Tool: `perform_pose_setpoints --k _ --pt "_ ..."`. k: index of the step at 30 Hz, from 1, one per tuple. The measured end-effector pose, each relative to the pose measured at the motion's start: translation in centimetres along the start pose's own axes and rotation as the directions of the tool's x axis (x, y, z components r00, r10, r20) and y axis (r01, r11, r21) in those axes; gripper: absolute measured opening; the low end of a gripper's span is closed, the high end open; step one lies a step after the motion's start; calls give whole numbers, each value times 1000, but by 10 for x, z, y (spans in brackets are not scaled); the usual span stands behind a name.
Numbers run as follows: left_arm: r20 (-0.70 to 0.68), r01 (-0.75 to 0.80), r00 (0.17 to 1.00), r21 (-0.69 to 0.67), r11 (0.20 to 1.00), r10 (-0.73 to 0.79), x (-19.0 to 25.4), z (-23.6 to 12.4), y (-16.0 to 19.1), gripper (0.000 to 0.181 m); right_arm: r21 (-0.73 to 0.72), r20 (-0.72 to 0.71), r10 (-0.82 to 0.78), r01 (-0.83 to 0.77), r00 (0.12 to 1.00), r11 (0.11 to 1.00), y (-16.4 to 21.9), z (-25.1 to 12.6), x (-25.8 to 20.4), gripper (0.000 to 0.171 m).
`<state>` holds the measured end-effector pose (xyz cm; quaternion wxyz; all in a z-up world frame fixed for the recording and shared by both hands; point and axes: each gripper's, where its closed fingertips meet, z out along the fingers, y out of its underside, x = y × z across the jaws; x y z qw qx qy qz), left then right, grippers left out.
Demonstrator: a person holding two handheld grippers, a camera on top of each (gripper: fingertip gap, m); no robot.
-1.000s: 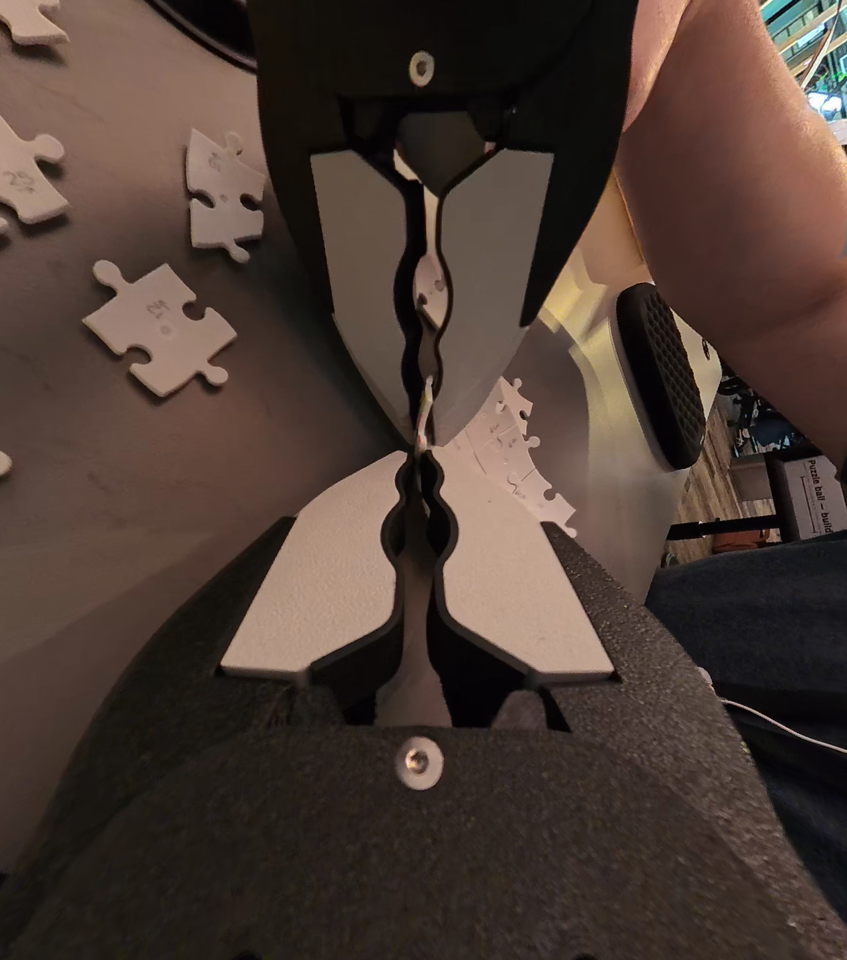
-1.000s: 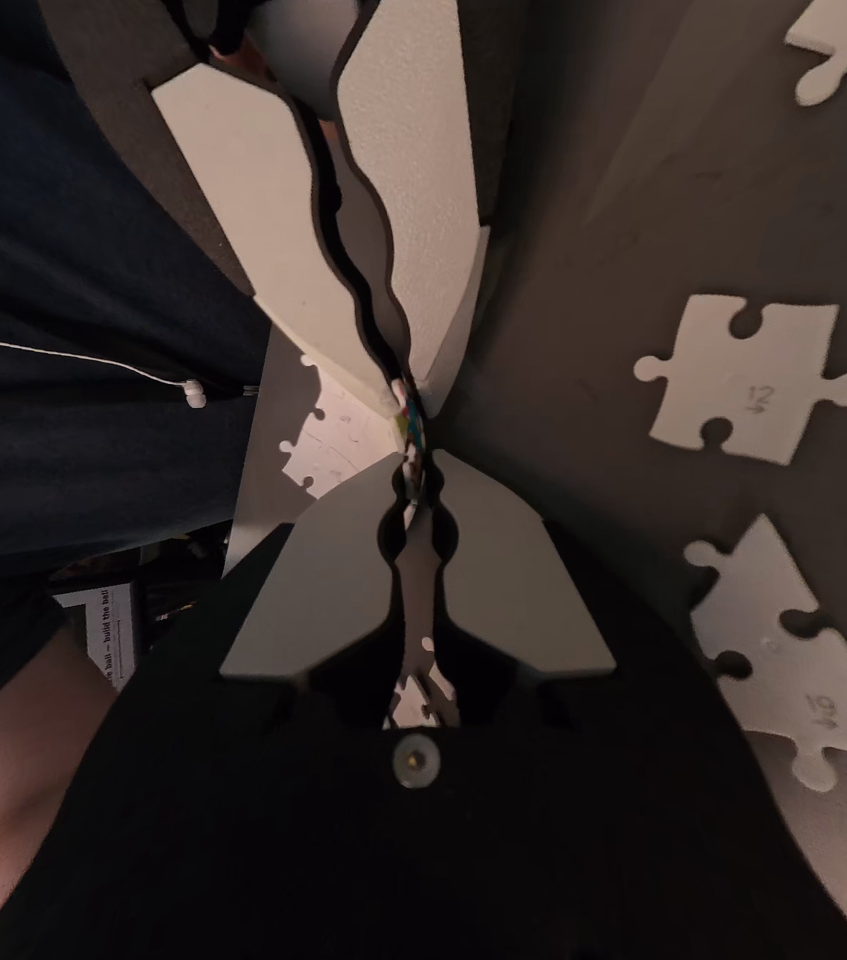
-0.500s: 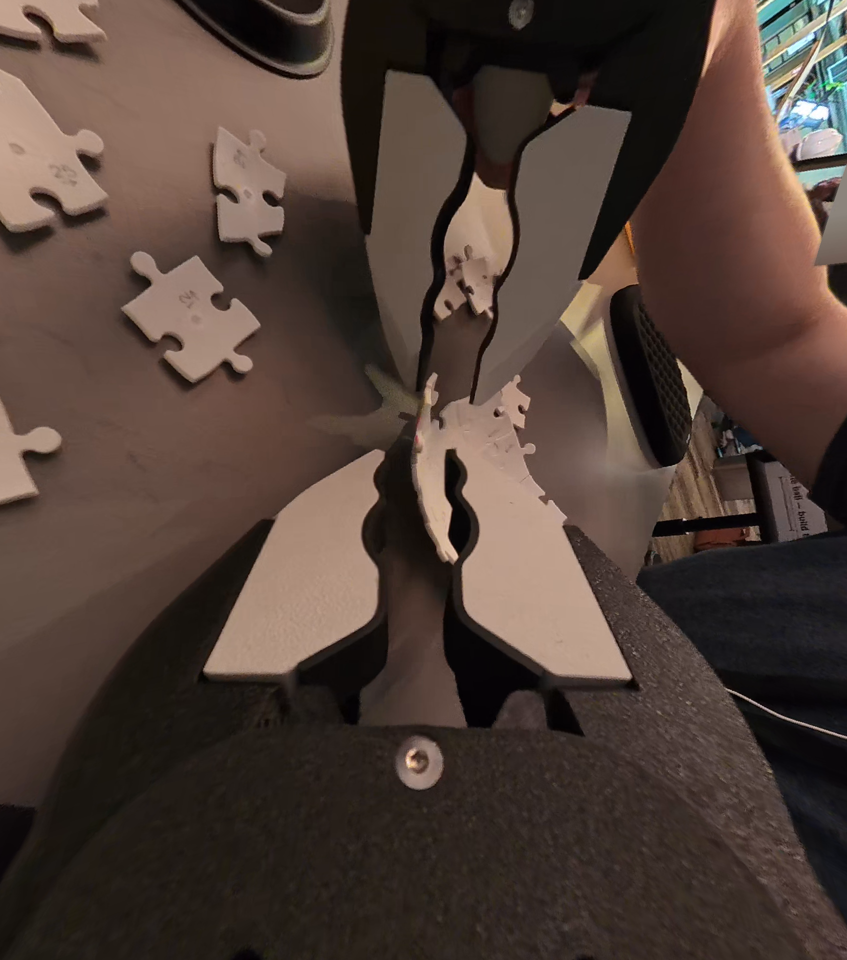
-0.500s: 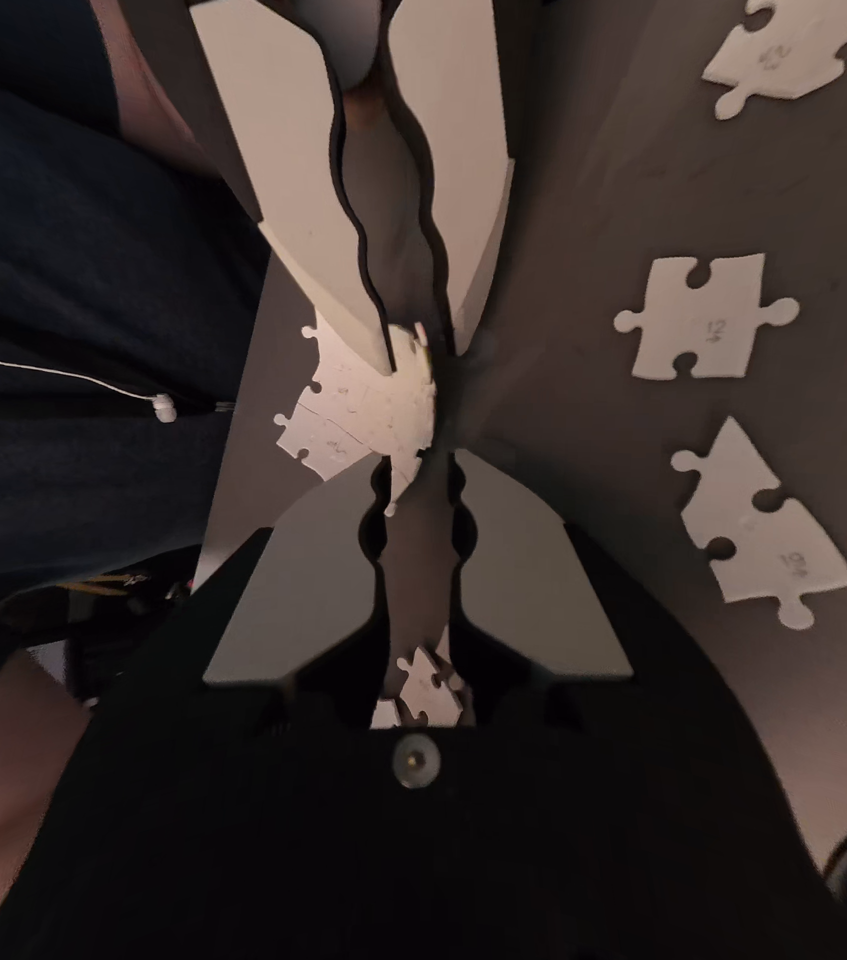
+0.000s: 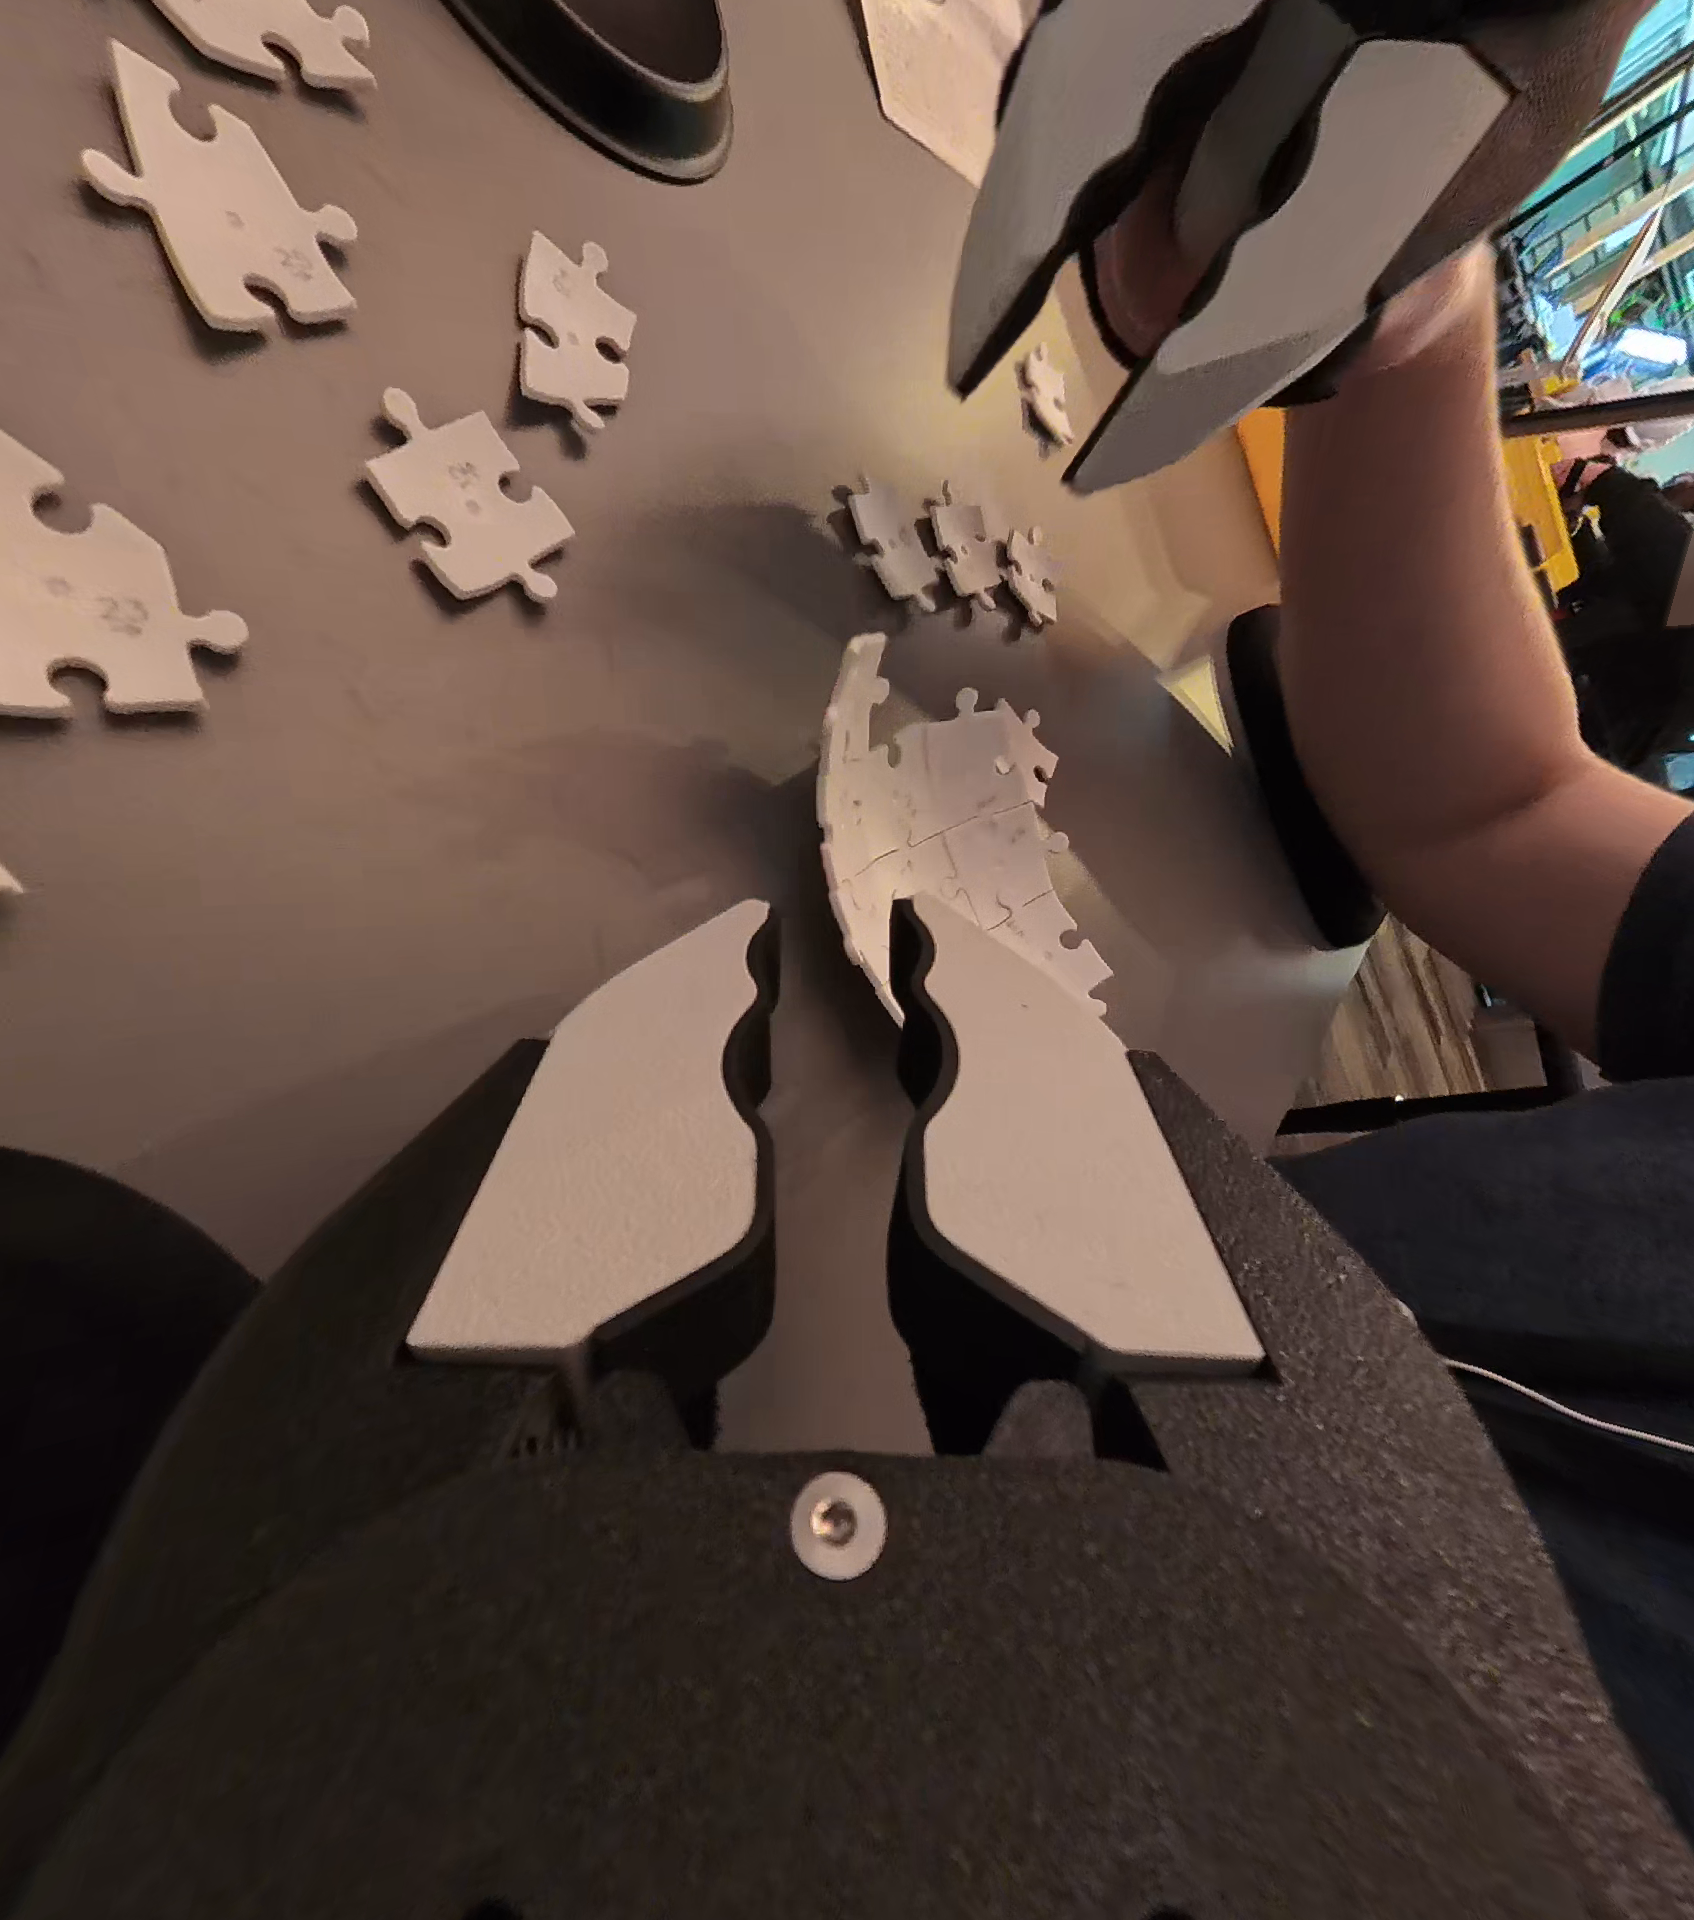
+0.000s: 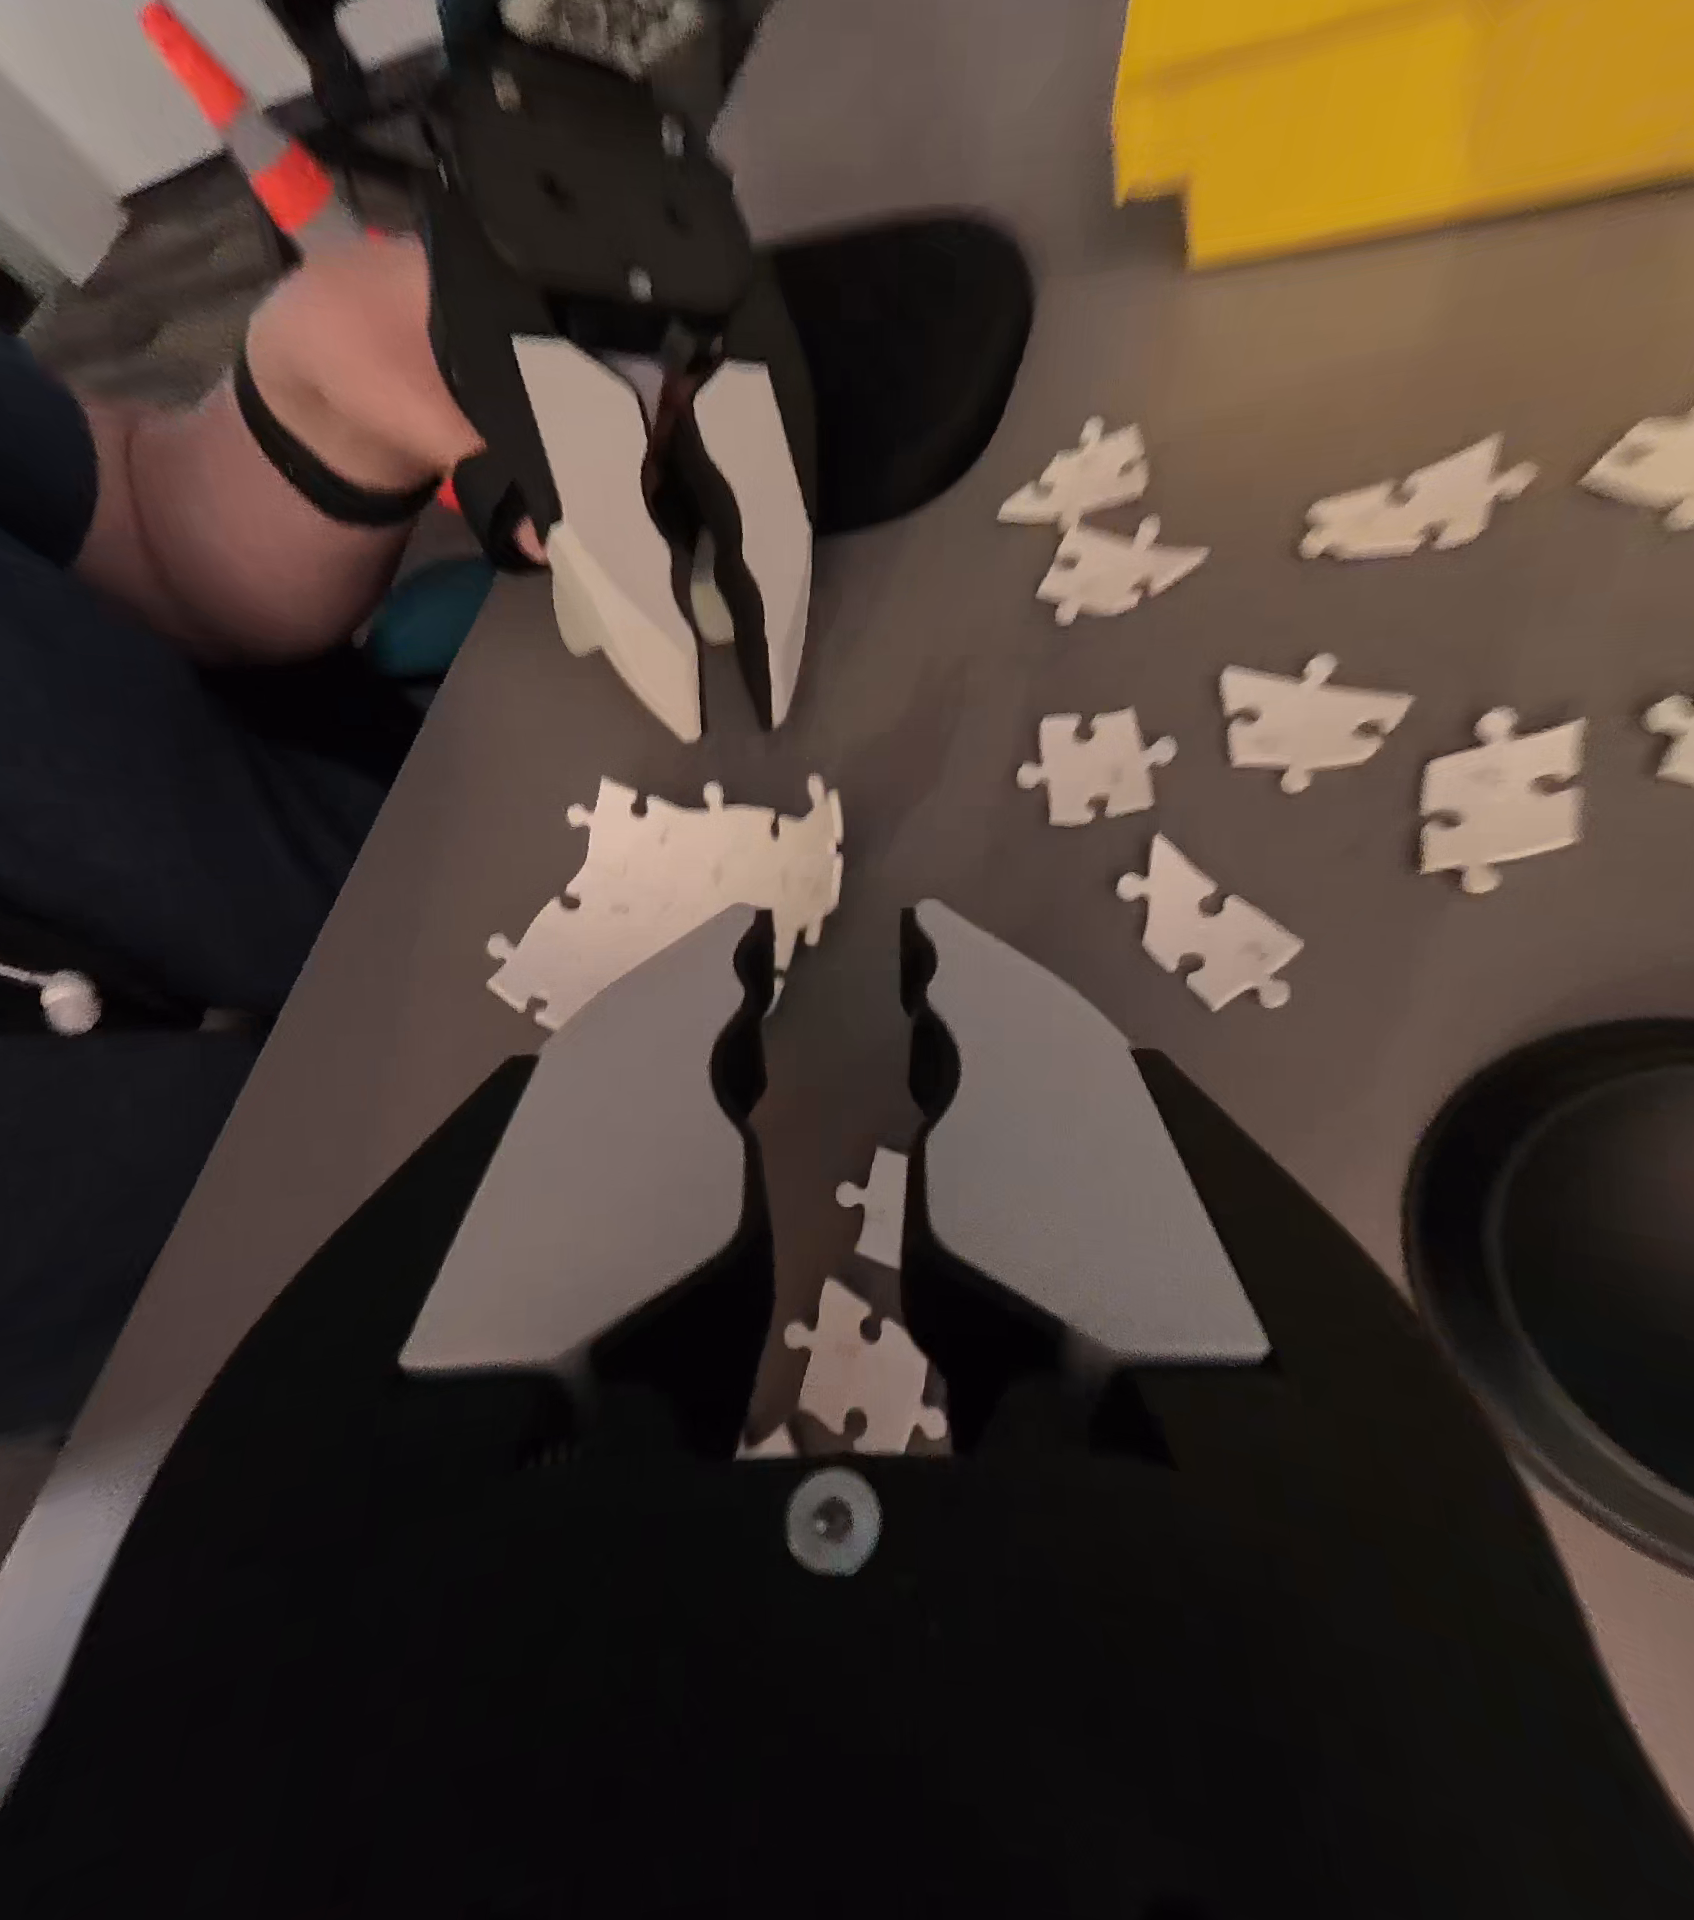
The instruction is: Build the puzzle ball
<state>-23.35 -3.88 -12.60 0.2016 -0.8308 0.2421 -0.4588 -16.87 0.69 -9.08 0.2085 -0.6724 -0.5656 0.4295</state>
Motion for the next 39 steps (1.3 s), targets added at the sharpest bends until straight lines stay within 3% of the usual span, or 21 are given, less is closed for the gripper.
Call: perform_pose_setpoints --k 3,8,14,22,26,39 --pt "-13 -1 1000 18 1000 1 1 -1 -4 19 65 -1 -17 17 1000 998 -4 1 -8 23" --pt "9 -50 999 -38 998 51 -1 12 -11 19 -118 21 45 -42 999 992 24 29 -7 27" --pt "9 -62 998 -149 987 64 0 28 -1 18 -169 144 80 -55 986 984 16 47 -10 27" --pt "9 -61 998 -175 983 63 0 33 3 10 -273 208 142 -82 968 959 25 61 -11 19" --pt "6 -63 998 -171 983 65 1 34 1 10 -277 226 169 -103 959 955 25 63 -12 4" --pt "12 -73 997 -168 983 76 1 35 0 9 -254 243 192 -128 951 959 25 61 -11 3"
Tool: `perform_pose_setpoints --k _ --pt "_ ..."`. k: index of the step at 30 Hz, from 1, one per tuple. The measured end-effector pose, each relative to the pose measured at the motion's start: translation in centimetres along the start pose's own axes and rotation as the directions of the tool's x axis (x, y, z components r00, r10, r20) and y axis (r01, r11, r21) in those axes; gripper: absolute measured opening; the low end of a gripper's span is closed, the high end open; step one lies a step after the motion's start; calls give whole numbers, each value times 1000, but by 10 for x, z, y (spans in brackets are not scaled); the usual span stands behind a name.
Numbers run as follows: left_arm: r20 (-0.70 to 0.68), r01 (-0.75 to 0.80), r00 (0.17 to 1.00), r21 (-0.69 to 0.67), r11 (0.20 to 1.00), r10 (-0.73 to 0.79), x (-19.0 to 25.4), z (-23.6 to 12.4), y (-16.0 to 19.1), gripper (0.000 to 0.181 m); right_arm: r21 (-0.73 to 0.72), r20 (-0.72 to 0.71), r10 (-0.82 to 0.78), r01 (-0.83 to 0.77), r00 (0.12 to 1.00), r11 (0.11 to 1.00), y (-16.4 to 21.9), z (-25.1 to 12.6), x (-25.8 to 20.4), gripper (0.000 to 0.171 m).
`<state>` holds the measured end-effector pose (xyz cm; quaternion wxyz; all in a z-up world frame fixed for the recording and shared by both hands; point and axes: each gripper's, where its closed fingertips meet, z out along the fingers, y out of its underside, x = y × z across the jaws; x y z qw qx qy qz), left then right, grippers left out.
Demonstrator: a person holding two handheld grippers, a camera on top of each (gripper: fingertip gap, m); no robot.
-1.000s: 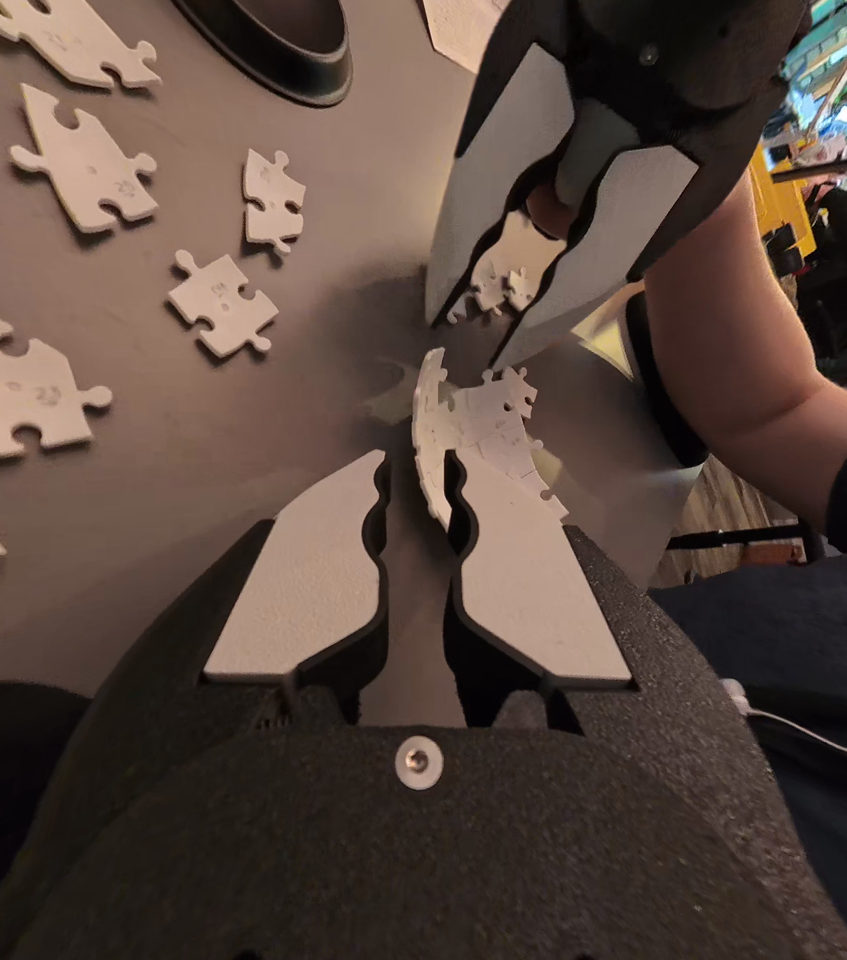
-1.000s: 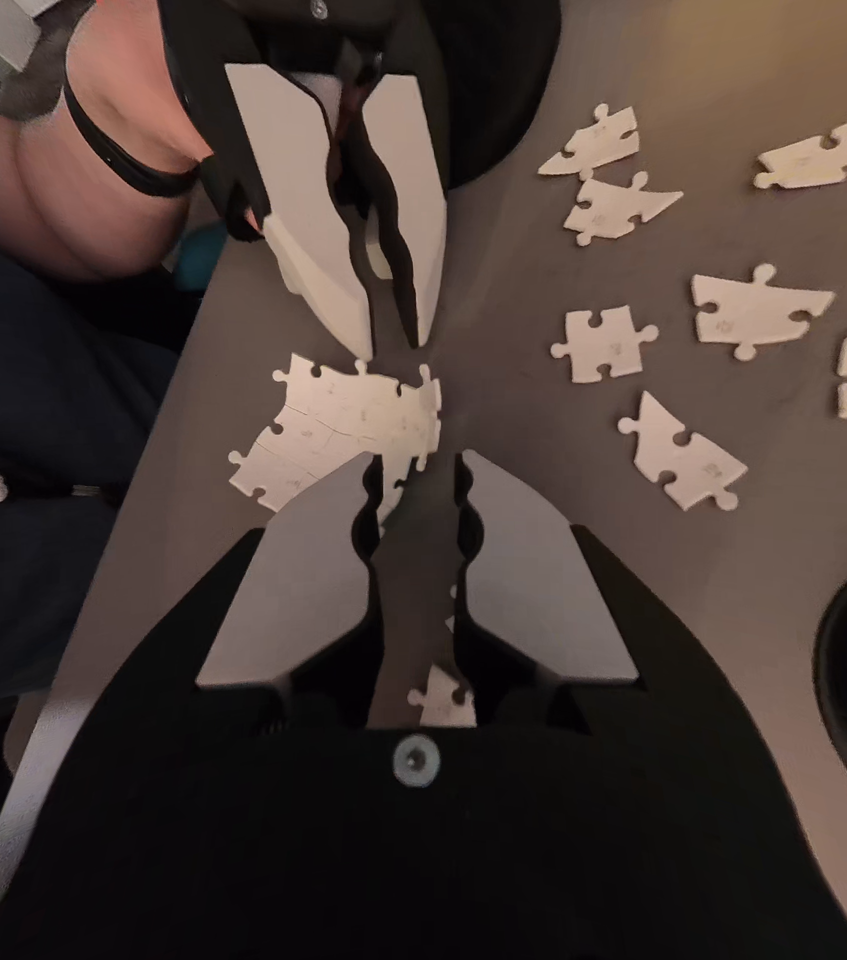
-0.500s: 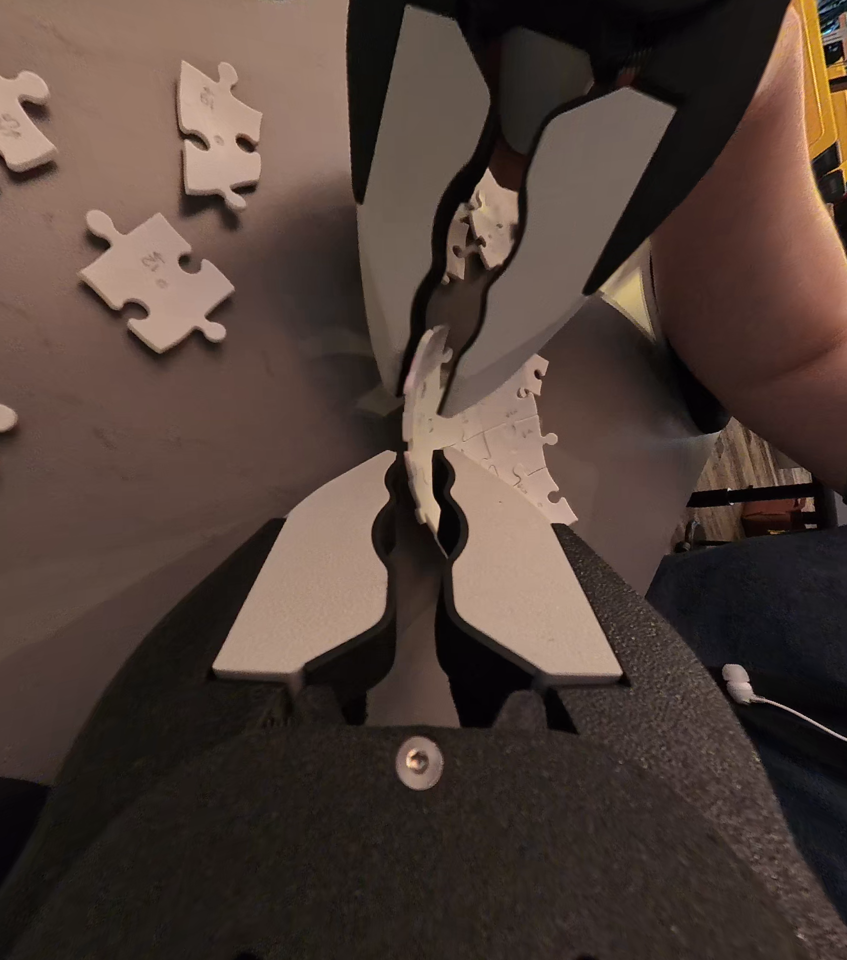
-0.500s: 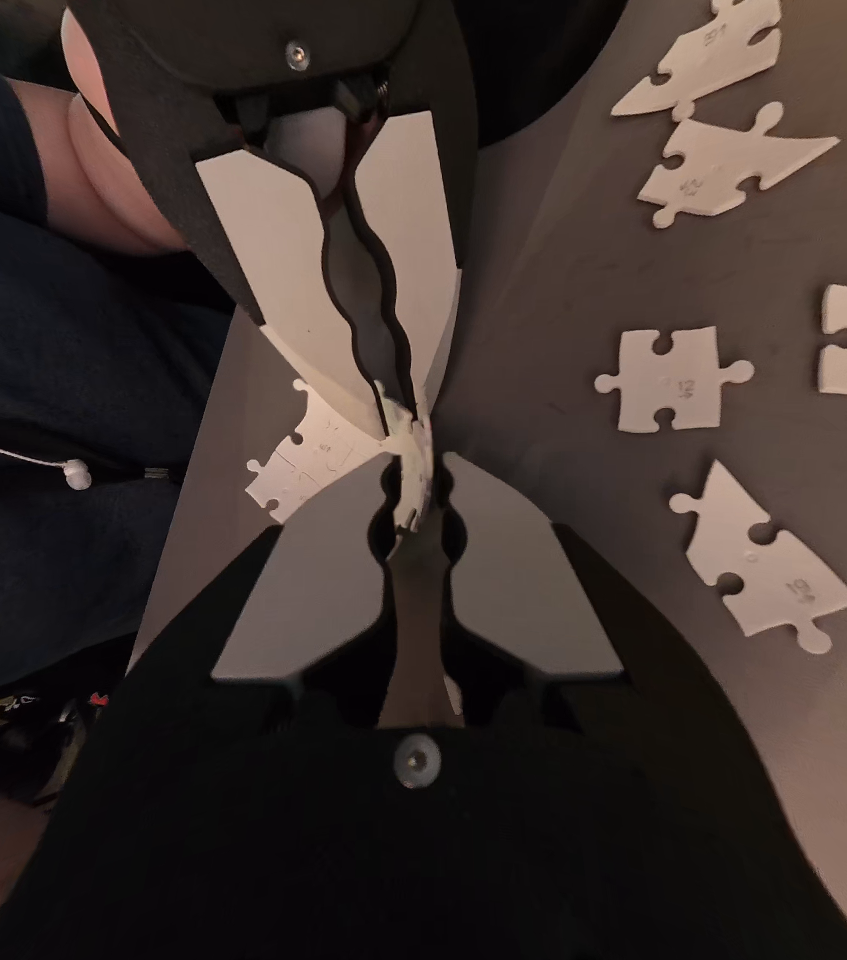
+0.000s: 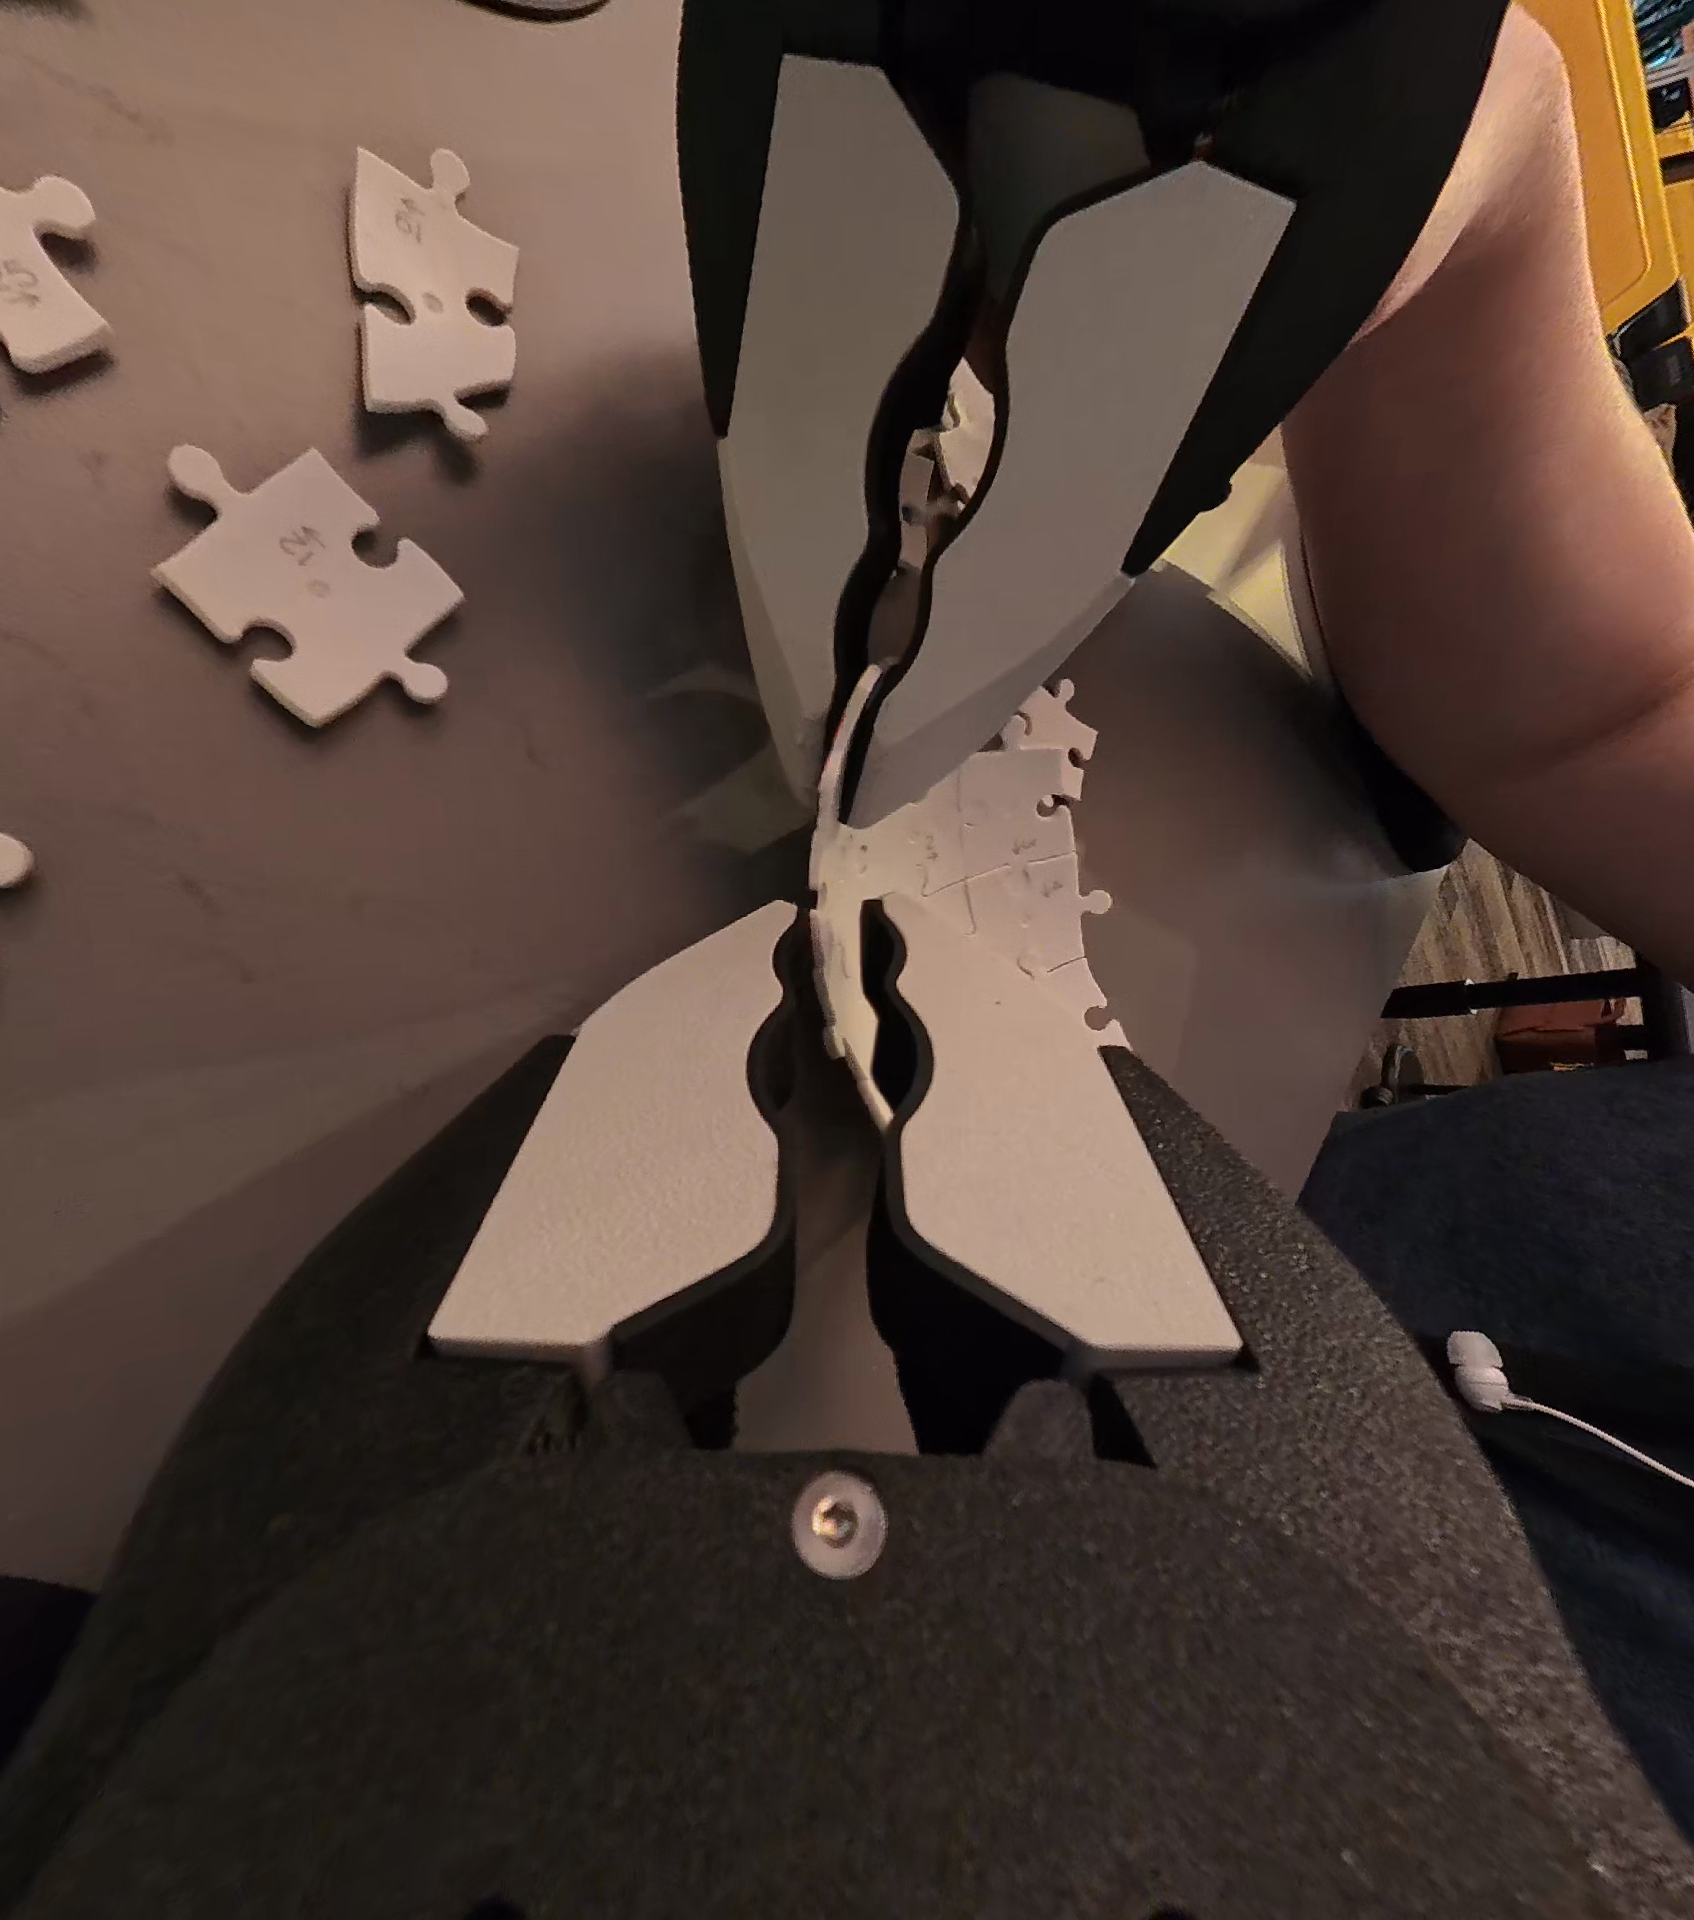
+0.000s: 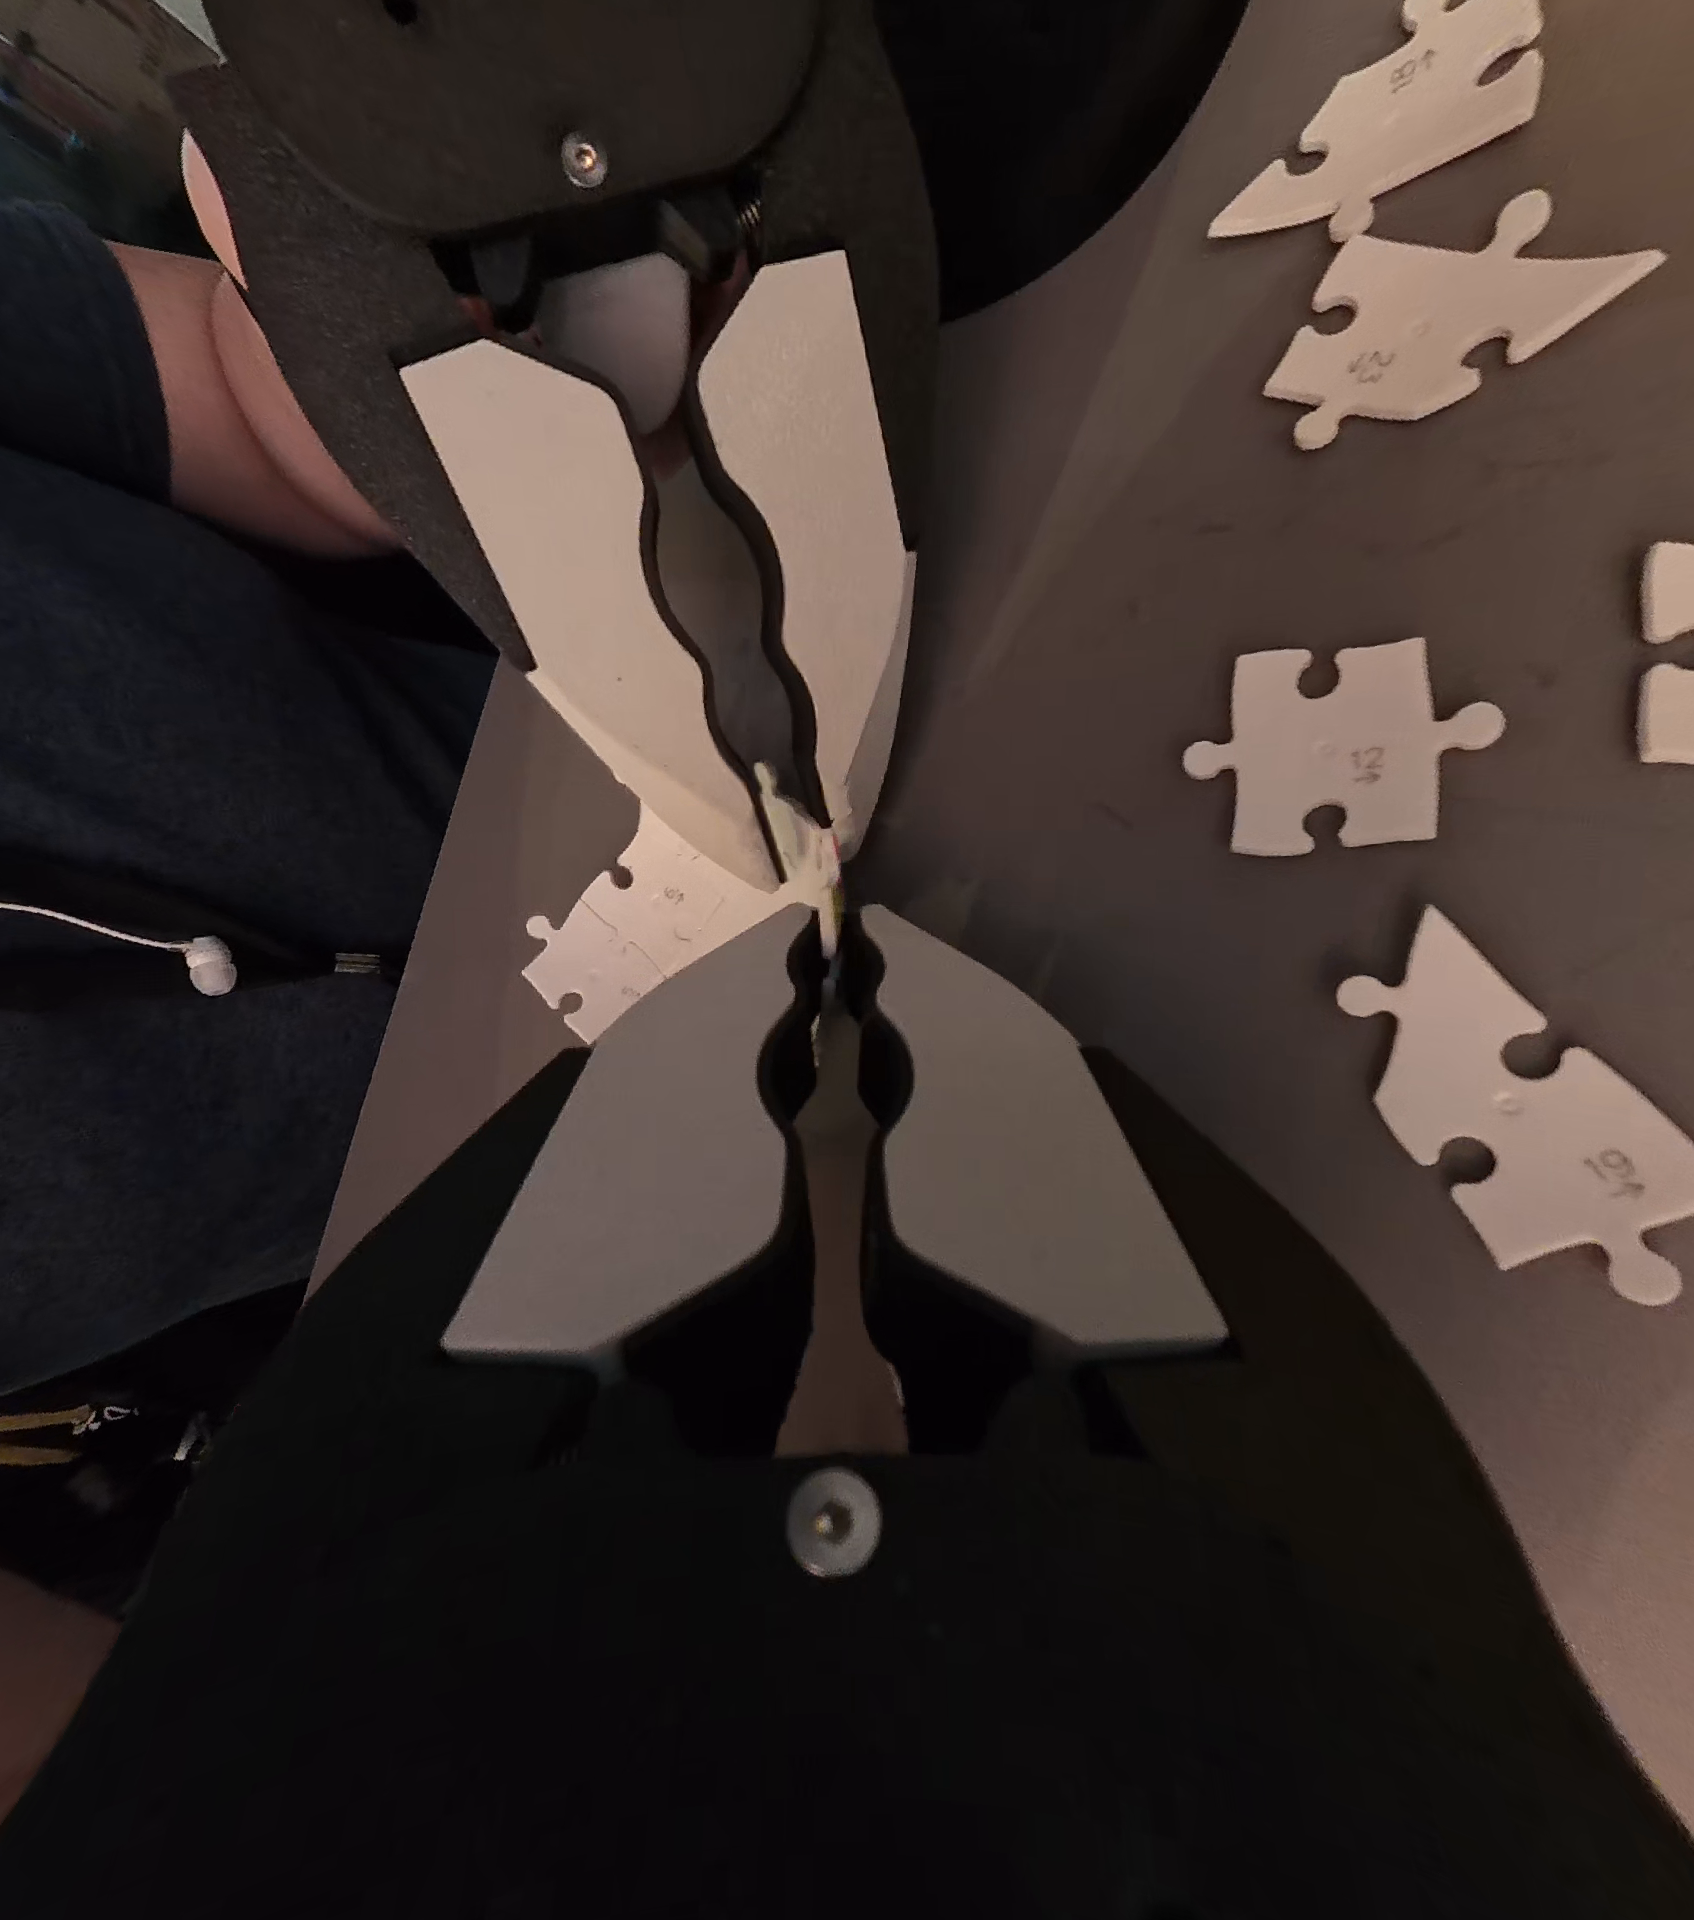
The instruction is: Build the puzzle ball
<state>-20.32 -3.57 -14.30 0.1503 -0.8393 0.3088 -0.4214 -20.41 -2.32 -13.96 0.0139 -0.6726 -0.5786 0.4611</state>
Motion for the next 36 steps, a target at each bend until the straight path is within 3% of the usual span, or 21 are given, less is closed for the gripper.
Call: perform_pose_setpoints --k 3,5,20,31,33,36 --pt "11 -2 1000 2 1000 2 -2 0 0 4 20 -9 7 -6 1000 1000 -2 -3 2 6" --pt "3 1 1000 1 1000 -1 -1 1 0 4 24 -3 45 -45 999 999 -2 -7 2 22" --pt "-9 5 1000 8 1000 -5 2 2 0 4 10 42 47 -48 998 999 6 -3 -2 3" --pt "-10 -2 1000 16 1000 2 3 1 -1 3 2 24 35 -35 999 999 8 -5 -3 4" --pt "-8 -2 1000 16 1000 2 2 0 -1 3 -20 5 40 -40 999 999 12 -6 -2 18" --pt "-9 -1 1000 17 1000 1 3 0 -1 3 -30 -8 41 -41 999 999 17 -7 0 19"
